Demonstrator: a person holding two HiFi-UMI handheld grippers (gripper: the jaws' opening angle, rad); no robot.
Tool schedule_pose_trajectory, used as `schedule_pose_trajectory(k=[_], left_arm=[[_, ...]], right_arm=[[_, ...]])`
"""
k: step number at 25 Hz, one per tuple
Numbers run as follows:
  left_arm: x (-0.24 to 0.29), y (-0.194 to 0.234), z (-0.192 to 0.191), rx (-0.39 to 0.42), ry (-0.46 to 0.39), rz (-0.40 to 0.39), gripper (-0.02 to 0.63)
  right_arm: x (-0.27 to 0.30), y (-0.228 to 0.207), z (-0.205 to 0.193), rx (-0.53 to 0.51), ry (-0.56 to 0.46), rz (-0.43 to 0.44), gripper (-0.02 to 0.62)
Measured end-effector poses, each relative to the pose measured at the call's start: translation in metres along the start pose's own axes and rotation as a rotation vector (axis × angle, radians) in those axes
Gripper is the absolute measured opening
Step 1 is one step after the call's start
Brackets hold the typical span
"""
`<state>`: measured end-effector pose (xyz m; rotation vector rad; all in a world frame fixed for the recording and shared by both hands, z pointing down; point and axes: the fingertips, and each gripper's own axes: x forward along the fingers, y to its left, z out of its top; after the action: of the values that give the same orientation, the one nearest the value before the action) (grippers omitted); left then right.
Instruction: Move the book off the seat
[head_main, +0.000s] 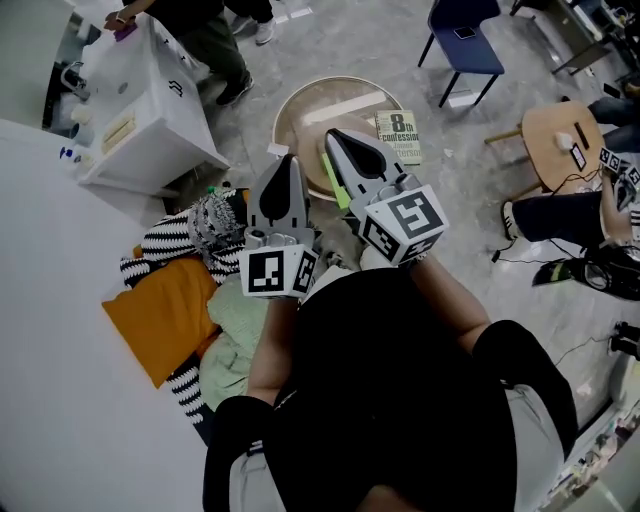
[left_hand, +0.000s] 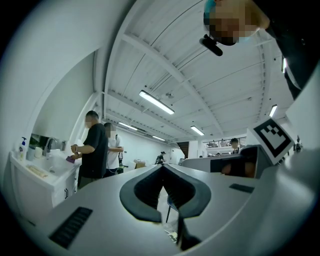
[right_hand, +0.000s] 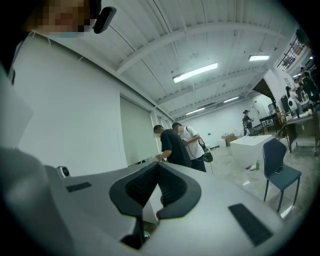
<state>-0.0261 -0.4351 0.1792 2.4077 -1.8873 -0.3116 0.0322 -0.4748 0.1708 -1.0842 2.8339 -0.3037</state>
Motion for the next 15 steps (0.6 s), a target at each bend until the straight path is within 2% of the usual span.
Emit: schedule_pose_trajectory(k=[10, 15], left_arm=[[-0.009, 0.011, -0.002, -0.011, -0.005, 0.028, 0.009], [-0.009, 0.007, -0.001, -0.011, -0.013, 0.017, 0.009]], right_arm=[[0.003, 0.002, -0.005, -0.004, 0.018, 0.002, 0.015], [0.000, 0.001, -0.004, -0.010, 0.017, -0.007, 0.015]])
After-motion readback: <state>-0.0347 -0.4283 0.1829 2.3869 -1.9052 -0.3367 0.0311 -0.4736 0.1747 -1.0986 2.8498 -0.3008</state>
